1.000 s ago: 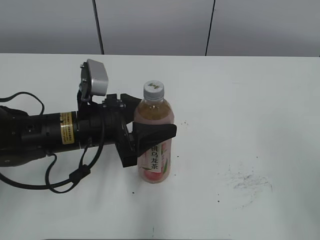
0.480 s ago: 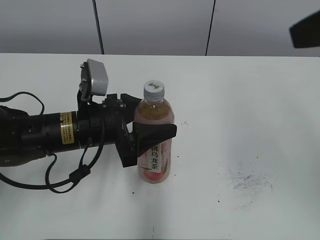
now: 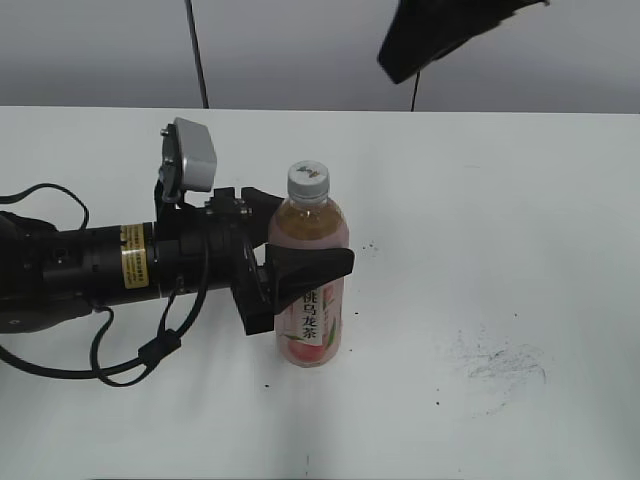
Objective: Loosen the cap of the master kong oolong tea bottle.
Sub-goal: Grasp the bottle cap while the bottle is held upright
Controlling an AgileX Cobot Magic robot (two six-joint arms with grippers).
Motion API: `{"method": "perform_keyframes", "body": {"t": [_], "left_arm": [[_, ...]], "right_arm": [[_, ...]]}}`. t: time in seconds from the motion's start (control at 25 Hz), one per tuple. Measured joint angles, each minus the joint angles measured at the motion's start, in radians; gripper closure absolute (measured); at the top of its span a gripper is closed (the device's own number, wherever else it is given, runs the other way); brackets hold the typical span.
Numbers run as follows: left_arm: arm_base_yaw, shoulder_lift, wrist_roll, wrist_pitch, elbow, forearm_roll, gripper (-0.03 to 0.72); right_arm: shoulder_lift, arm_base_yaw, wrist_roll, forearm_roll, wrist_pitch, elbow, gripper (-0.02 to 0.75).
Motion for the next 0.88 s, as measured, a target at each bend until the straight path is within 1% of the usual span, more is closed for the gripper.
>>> {"method": "perform_keyframes", "body": {"t": [0.12,0.2,0.4,0.48,0.56,0.68,0.88], "left_arm": [[0.000,0.000,0.000,0.000,0.000,0.000,0.239],[0.000,0.000,0.000,0.000,0.000,0.000,0.239],[0.000,0.000,0.000,0.000,0.000,0.000,0.239],[0.000,0.000,0.000,0.000,0.000,0.000,0.239],[0.000,0.000,0.000,0.000,0.000,0.000,0.239],[0.000,0.000,0.000,0.000,0.000,0.000,0.239],[0.000,0.000,0.000,0.000,0.000,0.000,0.239]], "right_arm": [[0.099,0.065,0.116,-0.033,0.025,-0.088,0.363],[0.152,0.098,0.200,-0.052,0.026,-0.118,0.363],[0.243,0.160,0.374,-0.122,0.032,-0.137,0.363],[0.257,0.167,0.430,-0.160,0.035,-0.137,0.363],[0.261,0.167,0.454,-0.171,0.037,-0.137,0.363],[0.262,0.167,0.468,-0.138,0.038,-0.138,0.363],[0.282,0.169,0.473,-0.093,0.040,-0.140,0.342]]}}
